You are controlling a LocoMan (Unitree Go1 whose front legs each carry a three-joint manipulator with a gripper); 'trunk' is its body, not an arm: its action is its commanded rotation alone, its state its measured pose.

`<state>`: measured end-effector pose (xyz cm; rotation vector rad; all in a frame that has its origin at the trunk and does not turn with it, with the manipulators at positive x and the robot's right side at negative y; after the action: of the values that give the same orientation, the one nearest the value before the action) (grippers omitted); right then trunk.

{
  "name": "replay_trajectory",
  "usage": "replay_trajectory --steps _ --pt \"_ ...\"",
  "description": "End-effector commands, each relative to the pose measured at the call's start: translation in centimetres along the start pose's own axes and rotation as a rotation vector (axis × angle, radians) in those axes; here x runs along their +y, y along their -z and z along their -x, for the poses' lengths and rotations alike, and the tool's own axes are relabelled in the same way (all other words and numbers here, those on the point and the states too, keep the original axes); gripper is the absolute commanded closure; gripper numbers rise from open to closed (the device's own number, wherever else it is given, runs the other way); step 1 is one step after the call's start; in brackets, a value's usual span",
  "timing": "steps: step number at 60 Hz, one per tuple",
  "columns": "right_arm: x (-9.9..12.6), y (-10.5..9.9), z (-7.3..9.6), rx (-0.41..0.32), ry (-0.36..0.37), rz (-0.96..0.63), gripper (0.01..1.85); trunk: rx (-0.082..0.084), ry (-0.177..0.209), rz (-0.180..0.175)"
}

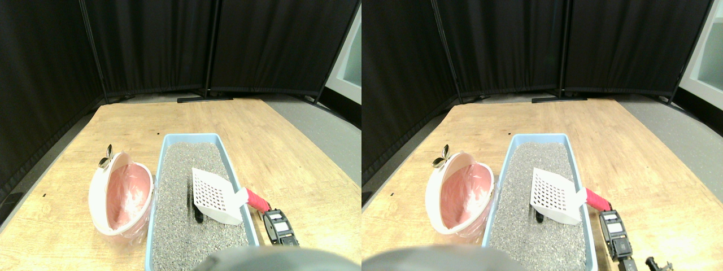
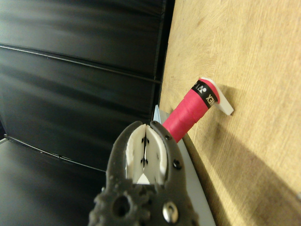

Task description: Scoop (unimanual)

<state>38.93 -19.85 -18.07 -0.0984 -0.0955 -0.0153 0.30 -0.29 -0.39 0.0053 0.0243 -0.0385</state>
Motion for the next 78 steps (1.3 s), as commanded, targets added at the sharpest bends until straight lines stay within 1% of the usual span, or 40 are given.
replay_trajectory --steps 1,8,13,20,23,29,34,36,38,43,46,50,51,54,63,67,78 --pt "0.1 -0.9 0.0 -0.029 0.017 0.017 1.46 -0.001 -0.004 0.005" --pt "0.4 -1.0 -0.2 -0.036 0.003 0.024 1.46 0.002 0.003 0.015" --pt "0.7 -1.2 -0.3 -0.033 -0.003 0.006 1.46 -0.001 0.001 0.016" --pt "0.9 -1.4 0.0 -0.024 0.002 -0.016 1.46 -0.001 0.0 0.019" --pt "0.9 -1.4 0.0 -0.03 -0.001 -0.017 1.46 -0.004 -0.001 0.02" --pt "0.8 -1.4 0.0 -0.051 -0.005 -0.026 1.44 -0.002 -0.001 0.02" --pt "0.6 -1.4 -0.1 -0.066 -0.016 -0.062 1.35 -0.001 -0.001 0.022" --pt "0.5 -1.4 -0.2 -0.066 -0.02 -0.1 1.27 -0.001 -0.001 0.022" --pt "0.5 -1.4 -0.2 -0.067 -0.021 -0.104 1.26 0.001 0.0 0.022" --pt "0.5 -1.4 -0.4 -0.066 -0.031 -0.139 1.1 0.001 0.0 0.022" --pt "0.5 -1.4 -0.4 -0.056 -0.023 -0.154 1.05 0.003 0.0 0.027" --pt "0.5 -1.4 -0.6 -0.049 -0.034 -0.174 0.99 0.003 0.0 0.027" --pt "0.5 -1.3 -0.6 -0.048 -0.035 -0.179 0.98 0.009 -0.003 0.031" --pt "0.5 -1.2 -0.7 -0.043 -0.035 -0.183 0.95 0.009 -0.003 0.031" --pt "0.5 -0.7 -1.3 -0.038 -0.05 -0.201 0.94 0.013 -0.01 0.038" --pt "0.5 -0.5 -1.5 -0.033 -0.045 -0.214 0.95 0.019 -0.016 0.043" --pt "0.7 0.4 -2.6 -0.038 -0.055 -0.256 0.98 0.031 -0.026 0.048"
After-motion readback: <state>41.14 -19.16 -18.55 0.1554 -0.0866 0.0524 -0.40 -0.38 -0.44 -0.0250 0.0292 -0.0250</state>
